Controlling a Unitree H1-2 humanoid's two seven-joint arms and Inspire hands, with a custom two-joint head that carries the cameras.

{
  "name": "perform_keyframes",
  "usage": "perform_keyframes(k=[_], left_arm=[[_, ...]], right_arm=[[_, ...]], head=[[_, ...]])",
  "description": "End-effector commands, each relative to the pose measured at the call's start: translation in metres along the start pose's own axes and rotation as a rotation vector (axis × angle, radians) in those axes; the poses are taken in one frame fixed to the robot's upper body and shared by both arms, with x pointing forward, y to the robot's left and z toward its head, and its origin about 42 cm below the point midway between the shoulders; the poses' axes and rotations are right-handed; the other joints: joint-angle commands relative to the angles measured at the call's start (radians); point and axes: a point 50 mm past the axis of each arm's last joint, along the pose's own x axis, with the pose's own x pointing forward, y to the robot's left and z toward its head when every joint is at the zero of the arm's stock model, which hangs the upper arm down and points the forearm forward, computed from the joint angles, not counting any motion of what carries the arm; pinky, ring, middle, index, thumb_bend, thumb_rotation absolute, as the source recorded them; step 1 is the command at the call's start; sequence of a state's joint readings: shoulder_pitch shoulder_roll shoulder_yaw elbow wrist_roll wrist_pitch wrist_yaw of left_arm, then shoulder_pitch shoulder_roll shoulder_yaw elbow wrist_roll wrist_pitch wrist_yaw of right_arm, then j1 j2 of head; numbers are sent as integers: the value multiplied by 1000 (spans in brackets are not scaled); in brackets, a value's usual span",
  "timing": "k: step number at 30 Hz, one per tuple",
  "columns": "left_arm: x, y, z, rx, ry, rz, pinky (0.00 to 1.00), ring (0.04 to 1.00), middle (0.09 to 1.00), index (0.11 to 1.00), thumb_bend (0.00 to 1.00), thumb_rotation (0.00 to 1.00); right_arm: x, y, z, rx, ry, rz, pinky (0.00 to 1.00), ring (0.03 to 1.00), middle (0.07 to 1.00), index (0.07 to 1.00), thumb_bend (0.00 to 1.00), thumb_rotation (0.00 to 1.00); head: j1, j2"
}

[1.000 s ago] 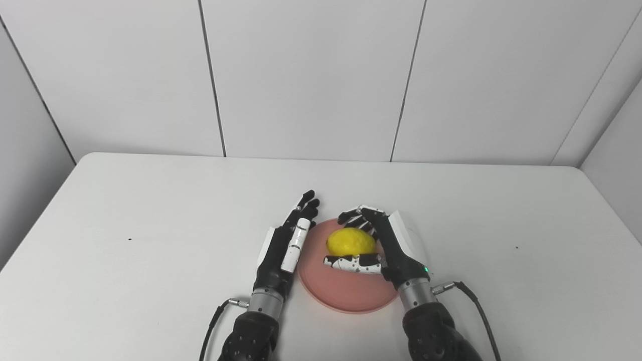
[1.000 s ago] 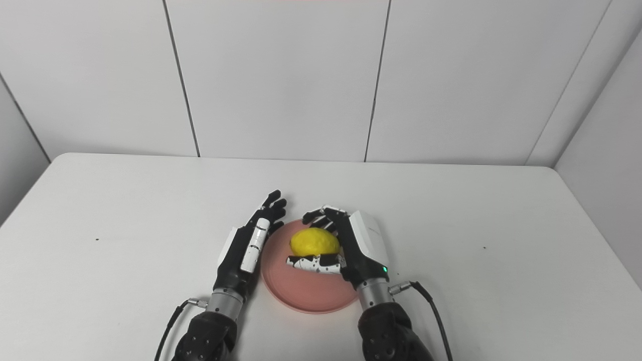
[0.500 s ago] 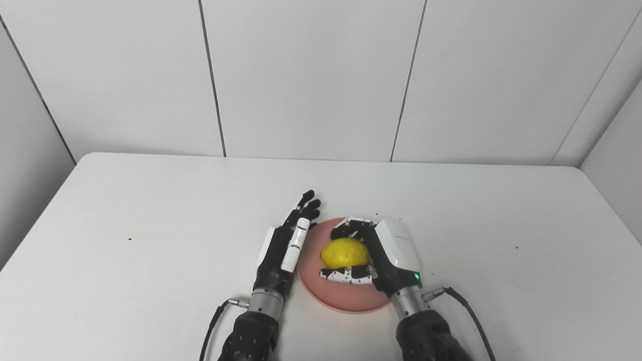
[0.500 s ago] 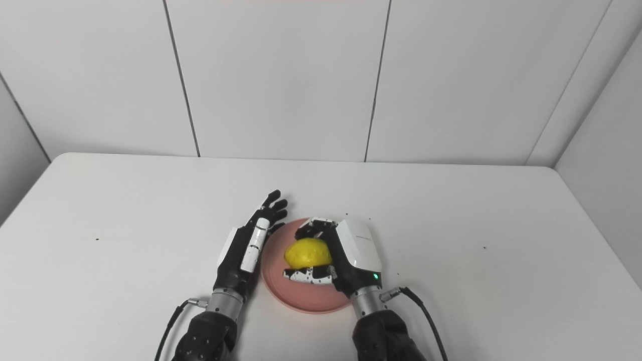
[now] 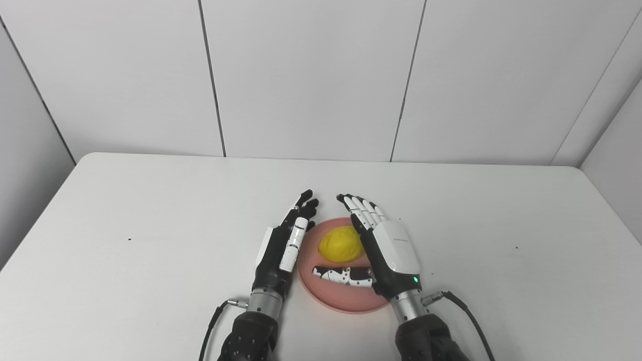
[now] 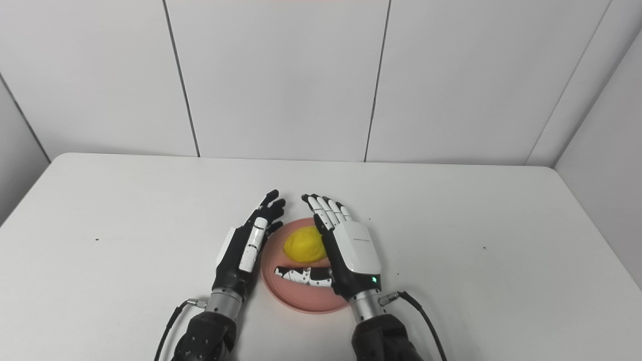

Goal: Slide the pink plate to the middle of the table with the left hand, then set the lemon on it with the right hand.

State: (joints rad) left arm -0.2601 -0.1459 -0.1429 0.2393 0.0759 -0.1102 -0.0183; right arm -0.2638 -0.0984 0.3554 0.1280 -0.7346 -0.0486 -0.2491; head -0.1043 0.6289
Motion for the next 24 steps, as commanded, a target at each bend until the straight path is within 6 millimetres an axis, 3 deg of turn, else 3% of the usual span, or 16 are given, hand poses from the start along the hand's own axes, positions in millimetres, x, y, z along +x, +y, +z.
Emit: perform_keyframes(k=[1,11,16,24], left_arm=[[-11,0,-15,-15,40,6,904,928,912,902,501,1000],[-10,3,-16,-32,37,12,891,913,912,902,493,1000],[-10,5,-17,-49,30,18,897,913,915,906,482,1000],[-13,12,-17,-41,32,31,910,920,919,911,473,1000]], right_arm=[[7,-12,13,46,-94,-78,1000,999,986,939,705,687],[1,-32,13,202,-142,-226,994,963,966,978,716,921],[-2,-43,6,272,-92,-282,875,921,937,941,681,953],[-7,-55,-10,366,-3,-293,865,904,909,904,634,1000]], head=[[1,0],[-12,-3],[-16,-5],[-19,-6]])
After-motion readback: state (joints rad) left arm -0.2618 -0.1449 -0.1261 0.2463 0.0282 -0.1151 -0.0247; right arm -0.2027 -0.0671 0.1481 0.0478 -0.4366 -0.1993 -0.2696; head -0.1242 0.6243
